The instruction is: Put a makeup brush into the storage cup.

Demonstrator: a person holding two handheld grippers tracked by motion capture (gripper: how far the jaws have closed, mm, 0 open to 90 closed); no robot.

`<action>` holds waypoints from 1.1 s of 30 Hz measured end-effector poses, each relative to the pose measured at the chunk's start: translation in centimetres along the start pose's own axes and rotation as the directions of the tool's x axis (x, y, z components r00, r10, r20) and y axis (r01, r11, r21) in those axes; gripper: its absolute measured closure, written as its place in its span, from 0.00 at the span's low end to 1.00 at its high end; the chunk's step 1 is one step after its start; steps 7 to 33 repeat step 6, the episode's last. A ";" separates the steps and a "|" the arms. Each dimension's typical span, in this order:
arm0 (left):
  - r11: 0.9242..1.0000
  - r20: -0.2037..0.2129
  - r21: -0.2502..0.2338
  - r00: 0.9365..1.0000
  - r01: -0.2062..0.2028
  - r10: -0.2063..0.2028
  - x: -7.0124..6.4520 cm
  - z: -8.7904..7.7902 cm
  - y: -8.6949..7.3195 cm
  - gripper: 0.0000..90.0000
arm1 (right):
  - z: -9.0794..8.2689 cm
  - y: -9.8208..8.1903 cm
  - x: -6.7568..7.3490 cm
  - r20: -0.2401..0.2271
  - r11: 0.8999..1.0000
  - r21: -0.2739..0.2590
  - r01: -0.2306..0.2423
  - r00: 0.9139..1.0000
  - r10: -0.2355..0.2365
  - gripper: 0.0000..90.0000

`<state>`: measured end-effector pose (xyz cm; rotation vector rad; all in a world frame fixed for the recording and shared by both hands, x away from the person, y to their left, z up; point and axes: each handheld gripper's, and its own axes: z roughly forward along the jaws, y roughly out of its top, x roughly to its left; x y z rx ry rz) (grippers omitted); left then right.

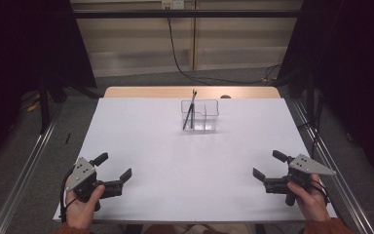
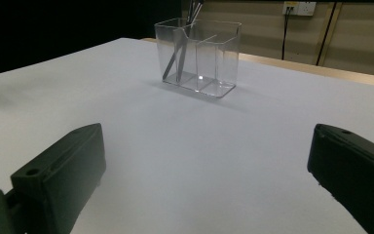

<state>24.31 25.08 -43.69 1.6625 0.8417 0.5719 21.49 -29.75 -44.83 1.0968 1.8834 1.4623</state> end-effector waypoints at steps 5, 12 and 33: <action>1.000 0.004 0.022 1.000 0.004 -0.004 0.2 0.2 -0.2 0.02 | 0.0 0.0 0.0 0.001 1.000 0.001 -0.001 1.000 0.001 0.00; 1.000 0.005 0.020 1.000 0.007 -0.007 0.3 0.2 -0.2 0.02 | 0.0 0.0 0.0 0.002 1.000 -0.001 -0.001 1.000 0.001 0.00; 1.000 0.005 0.020 1.000 0.007 -0.007 0.3 0.2 -0.2 0.02 | 0.0 0.0 0.0 0.002 1.000 -0.001 -0.001 1.000 0.001 0.00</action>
